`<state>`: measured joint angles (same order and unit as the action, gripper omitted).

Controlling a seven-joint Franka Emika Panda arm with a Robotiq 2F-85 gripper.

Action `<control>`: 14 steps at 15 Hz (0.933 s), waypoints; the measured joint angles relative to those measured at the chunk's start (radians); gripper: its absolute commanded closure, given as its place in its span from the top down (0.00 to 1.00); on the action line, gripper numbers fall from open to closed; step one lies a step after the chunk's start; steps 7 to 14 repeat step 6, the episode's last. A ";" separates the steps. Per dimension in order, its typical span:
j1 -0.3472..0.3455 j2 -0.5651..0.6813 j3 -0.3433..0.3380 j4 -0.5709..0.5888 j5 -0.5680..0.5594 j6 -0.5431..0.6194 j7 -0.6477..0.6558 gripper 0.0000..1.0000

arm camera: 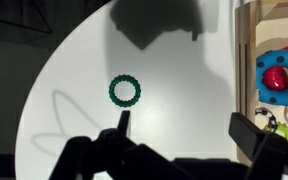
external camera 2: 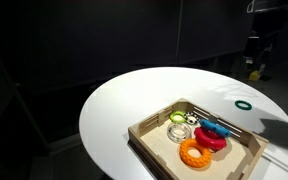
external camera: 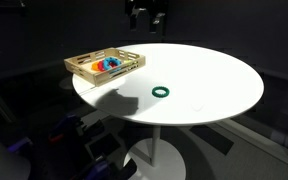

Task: Remove the dark green ring from the box

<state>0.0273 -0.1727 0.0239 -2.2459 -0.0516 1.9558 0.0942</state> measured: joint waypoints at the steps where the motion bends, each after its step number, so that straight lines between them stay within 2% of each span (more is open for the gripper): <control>1: 0.000 -0.015 0.002 0.000 0.000 0.000 0.000 1.00; 6: 0.000 -0.061 0.010 0.000 -0.001 0.000 0.000 1.00; 14: 0.000 -0.061 0.010 0.000 -0.001 0.000 0.000 1.00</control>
